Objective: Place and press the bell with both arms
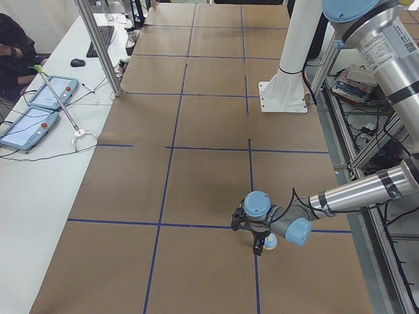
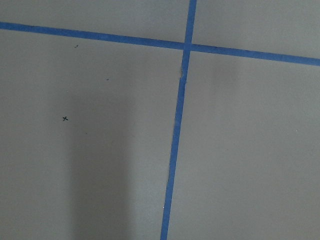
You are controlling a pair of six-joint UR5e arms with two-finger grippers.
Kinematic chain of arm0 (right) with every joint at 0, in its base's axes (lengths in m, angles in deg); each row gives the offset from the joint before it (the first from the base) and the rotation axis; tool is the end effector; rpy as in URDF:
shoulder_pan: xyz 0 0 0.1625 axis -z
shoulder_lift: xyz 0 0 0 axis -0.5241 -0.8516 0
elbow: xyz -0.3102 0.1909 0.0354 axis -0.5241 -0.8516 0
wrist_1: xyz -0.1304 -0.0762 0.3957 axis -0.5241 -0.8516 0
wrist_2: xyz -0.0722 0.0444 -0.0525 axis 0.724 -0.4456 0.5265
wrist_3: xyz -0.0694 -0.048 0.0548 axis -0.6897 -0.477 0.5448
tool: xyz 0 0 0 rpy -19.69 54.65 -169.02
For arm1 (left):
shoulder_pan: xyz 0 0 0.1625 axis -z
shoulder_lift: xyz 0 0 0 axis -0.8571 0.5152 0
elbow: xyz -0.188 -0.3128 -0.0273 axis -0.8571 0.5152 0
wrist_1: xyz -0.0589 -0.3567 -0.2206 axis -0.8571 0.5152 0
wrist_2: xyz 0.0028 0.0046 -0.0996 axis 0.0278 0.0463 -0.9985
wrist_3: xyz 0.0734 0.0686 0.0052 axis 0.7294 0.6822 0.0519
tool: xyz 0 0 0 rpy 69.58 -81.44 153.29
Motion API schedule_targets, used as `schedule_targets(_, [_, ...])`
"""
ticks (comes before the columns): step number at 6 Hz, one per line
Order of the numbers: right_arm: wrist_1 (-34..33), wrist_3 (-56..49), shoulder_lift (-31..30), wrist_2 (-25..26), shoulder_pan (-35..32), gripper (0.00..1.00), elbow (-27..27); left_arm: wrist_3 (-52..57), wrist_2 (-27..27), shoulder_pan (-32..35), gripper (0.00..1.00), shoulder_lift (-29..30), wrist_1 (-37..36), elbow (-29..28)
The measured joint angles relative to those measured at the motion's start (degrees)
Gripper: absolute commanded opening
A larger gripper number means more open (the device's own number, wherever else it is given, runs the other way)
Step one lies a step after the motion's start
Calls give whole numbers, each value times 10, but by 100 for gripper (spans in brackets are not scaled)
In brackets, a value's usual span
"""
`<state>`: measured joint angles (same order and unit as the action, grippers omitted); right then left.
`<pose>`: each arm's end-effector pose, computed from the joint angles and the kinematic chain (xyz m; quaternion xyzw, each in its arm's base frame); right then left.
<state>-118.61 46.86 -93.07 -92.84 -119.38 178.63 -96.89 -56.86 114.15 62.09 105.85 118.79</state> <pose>0.0478 -0.4454 0.5602 -0.0001 -0.3641 -0.0585 0.9295 0.0928 -0.2513 0.7379 -0.0481 0.3617 0.1951 0.9104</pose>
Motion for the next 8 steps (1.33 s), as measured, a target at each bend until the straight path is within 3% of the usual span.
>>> schedule_targets(2, [0,-1,-5,1,0,100,0,-25,-2,-32,98,0,1,-4])
schedule_targets(4, [0,-2,-6,1,0,100,0,-33,-2,-44,50,0,2,-5])
schedule_targets(5, [0,-2,-7,2,0,100,0,-34,-1,-45,41,0,4,-5])
schedule_targets(7, [0,-2,-8,3,0,100,0,-33,2,-45,13,0,13,-6])
schedule_targets(8, [0,-1,-7,2,0,100,1,-33,2,-43,8,0,26,-3])
